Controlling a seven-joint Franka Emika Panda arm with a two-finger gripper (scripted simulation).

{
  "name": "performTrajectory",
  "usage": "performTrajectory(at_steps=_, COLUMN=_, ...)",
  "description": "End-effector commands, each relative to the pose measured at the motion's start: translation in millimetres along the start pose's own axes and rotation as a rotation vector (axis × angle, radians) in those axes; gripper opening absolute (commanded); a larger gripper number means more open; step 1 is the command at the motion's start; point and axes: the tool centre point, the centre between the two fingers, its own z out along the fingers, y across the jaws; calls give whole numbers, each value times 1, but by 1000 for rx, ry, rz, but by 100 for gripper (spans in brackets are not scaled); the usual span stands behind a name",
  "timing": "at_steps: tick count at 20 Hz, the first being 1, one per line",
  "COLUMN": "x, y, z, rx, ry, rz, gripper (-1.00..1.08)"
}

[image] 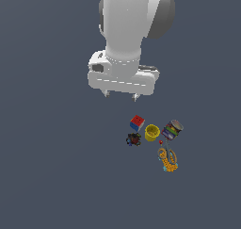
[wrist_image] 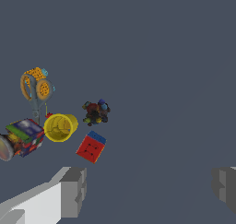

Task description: Pick up a designated object from a clutter of objects.

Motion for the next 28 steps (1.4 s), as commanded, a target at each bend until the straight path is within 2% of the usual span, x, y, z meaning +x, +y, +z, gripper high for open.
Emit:
performTrajectory(at_steps=1, x=2, y=-13, z=8, rx=-1, ry=2, rz=29, gripper=100)
performTrajectory(at_steps=15, x=8, y=-101, z=60, rx=0, ry=12, rz=226, gripper=100)
performTrajectory(at_steps=28, x=-6, y=-184, z=112, rx=16, ry=14, rz=409, gripper=100)
